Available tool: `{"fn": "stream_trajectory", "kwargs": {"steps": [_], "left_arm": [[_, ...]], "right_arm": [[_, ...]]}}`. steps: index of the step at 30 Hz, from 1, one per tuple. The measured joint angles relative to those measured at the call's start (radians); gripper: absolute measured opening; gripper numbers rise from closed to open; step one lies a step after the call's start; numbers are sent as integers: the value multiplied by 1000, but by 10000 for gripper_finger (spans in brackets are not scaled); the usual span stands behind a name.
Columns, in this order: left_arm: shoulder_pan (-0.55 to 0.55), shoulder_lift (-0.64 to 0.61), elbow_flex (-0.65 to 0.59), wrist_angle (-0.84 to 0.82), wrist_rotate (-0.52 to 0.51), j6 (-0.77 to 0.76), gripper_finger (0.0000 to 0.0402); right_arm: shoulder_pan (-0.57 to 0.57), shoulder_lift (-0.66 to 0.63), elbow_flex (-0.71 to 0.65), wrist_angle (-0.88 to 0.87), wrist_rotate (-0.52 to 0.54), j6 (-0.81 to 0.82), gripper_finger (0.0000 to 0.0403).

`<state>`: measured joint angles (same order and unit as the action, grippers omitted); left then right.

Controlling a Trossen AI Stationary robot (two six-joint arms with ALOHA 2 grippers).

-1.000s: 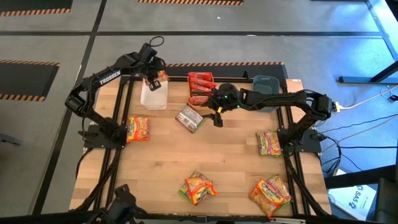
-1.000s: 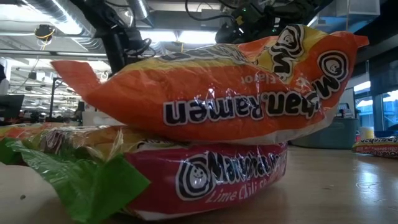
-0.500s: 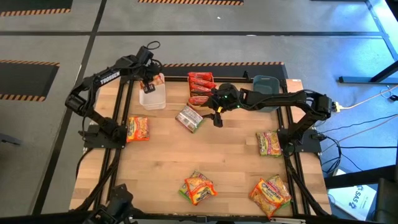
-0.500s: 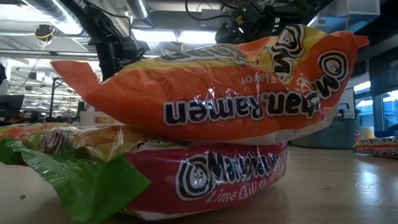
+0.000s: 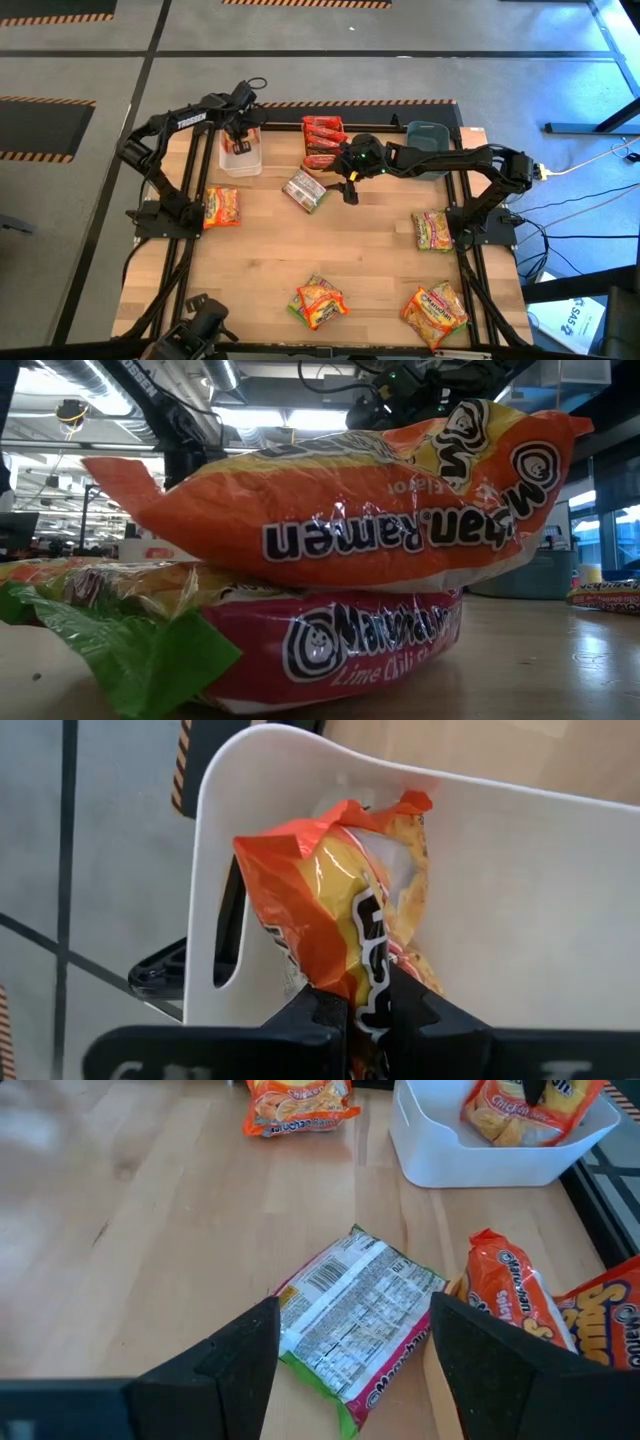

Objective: Sort Maruchan noodles
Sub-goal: Put the light orange noodle pack into the white bin

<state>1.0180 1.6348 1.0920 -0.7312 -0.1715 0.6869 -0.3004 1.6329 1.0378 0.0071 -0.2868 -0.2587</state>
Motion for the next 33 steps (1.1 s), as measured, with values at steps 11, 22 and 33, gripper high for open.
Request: {"fn": "stream_trajectory", "kwargs": {"steps": [11, 22, 33], "left_arm": [[1, 0, 0, 72, -45, -57, 81], [-21, -50, 1, 65, -100, -128, 150], [-138, -245, 3, 44, 65, -284, 149]], "right_arm": [[0, 0, 0, 0, -40, 0, 241], [0, 0, 0, -1, -40, 0, 241], [0, 0, 0, -1, -40, 0, 241]]}}
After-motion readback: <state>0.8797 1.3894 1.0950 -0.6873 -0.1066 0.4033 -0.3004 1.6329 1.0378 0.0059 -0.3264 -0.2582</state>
